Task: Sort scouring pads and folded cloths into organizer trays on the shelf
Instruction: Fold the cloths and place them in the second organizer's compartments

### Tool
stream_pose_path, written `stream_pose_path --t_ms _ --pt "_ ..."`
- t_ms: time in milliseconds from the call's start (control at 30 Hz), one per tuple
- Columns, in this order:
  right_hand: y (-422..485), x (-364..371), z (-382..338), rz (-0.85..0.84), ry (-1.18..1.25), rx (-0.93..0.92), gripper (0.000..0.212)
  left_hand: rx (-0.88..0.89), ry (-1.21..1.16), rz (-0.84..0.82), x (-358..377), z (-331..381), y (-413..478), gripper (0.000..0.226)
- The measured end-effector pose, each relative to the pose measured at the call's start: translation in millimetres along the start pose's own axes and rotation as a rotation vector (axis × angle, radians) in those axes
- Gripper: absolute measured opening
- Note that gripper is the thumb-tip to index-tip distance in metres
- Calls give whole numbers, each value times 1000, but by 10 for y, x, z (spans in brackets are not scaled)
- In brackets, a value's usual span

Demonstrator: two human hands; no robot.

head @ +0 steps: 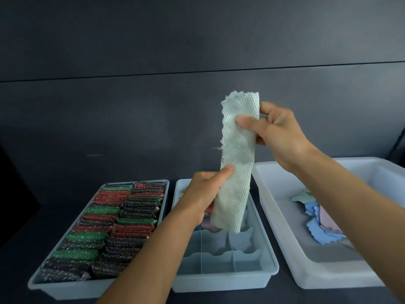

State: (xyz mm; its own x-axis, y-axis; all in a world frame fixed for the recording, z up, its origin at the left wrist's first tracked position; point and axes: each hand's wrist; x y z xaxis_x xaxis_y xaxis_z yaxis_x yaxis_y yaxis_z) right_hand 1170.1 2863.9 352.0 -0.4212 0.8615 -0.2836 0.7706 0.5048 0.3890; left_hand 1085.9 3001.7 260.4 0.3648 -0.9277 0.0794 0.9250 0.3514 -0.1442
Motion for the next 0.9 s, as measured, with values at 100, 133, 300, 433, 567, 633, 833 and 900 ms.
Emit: stream_pose_path --t_ms 100,133,300,433,567,633,833,900 --pt "-168 34 23 -76 -34 -173 21 -82 -139 15 -80 35 48 42" --pt "-243 59 73 -109 -112 -222 15 -107 -213 0 -100 51 54 38" --pt "-569 260 456 -147 -557 -326 16 -217 -525 -20 -144 129 54 50" --pt "-604 359 567 -4 -632 -374 16 -224 -534 -54 -134 113 31 72" --pt "-573 386 506 41 -650 -425 13 -227 -543 -74 -115 97 -15 63" --pt "-609 386 536 -19 -746 -537 22 -262 -556 -109 -133 110 -27 54" --pt "-601 251 716 -236 -1036 -799 57 -134 -529 7 -241 110 49 23" --pt "-538 270 750 -206 -1181 -901 56 -139 -528 -28 -253 102 46 24"
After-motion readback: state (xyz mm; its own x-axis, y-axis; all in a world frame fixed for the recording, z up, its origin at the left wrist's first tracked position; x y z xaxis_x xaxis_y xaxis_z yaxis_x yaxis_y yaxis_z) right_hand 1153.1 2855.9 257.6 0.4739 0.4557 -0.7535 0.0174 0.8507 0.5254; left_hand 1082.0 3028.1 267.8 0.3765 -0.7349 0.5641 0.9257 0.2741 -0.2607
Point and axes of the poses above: each hand's wrist, its own y-axis towards the middle knuckle, its own x-axis out of the palm, z = x × y, and after that the axes turned 14 degrees about -y, right-handed
